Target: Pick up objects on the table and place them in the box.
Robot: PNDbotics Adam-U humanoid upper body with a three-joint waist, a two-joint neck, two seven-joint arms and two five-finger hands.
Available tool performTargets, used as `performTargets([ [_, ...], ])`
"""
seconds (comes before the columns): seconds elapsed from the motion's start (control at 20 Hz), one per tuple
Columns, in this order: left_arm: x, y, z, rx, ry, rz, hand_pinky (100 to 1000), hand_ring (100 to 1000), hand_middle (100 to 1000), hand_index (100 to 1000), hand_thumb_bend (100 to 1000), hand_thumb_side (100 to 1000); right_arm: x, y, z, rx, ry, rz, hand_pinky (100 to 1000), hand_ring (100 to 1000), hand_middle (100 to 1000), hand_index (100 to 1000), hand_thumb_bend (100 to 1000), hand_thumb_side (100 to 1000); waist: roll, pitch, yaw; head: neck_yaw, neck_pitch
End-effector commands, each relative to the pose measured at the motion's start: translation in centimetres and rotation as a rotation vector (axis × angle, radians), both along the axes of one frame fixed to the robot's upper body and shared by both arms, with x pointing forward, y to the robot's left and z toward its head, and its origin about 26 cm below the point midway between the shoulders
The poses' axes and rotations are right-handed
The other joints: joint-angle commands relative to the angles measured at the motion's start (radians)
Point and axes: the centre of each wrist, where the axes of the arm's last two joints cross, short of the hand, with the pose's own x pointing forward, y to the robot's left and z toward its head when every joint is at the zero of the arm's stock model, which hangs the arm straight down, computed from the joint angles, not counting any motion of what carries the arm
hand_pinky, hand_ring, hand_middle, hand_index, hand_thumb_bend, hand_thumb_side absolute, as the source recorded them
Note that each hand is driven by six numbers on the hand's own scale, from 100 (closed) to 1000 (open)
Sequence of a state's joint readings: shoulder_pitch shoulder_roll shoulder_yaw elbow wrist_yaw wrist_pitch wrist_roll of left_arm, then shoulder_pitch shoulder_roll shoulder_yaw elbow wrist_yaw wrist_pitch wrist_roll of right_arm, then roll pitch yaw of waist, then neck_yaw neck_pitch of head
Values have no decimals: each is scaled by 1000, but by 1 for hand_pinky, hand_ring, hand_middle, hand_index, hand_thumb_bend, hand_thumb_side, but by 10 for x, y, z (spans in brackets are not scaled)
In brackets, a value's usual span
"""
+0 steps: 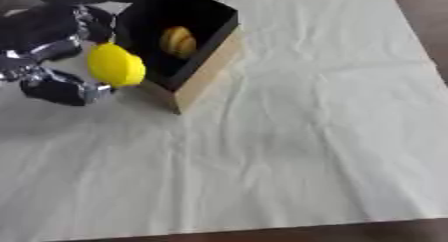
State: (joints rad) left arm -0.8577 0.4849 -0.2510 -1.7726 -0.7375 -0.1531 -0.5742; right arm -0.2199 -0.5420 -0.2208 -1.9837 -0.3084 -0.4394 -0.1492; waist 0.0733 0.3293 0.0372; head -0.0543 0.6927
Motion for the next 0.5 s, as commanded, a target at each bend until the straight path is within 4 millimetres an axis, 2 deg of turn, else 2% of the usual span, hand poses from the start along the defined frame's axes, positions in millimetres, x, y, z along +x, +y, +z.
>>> performTargets([
  [0.05, 8, 17, 37, -71, -75, 17, 811, 705, 653, 618, 100, 100, -2, 0, 14, -33, -40, 7, 927, 868, 586, 802, 100, 558, -4, -18, -7, 11, -17],
  [0.15, 24, 23, 55, -121, -90, 16, 809, 695, 645, 618, 100, 100, -1, 1, 16, -34, -47, 17, 927, 868, 586, 802, 100, 558, -5, -12, -18, 18, -26],
  [0.25, 43, 24, 66, -133, -106, 17, 810, 703, 652, 620, 100, 100, 0, 4, 19, -35, -57, 32, 926, 867, 586, 802, 100, 550, -8, -5, -31, 31, -33],
  [0.35, 60, 21, 70, -121, -123, 27, 811, 707, 654, 621, 100, 100, 2, 6, 22, -36, -67, 48, 926, 867, 586, 802, 100, 552, -11, 2, -46, 47, -40],
  [0.5, 82, 14, 65, -95, -153, 63, 811, 709, 658, 625, 100, 100, 3, 9, 24, -31, -77, 71, 927, 868, 586, 802, 100, 550, -16, 12, -68, 75, -52],
])
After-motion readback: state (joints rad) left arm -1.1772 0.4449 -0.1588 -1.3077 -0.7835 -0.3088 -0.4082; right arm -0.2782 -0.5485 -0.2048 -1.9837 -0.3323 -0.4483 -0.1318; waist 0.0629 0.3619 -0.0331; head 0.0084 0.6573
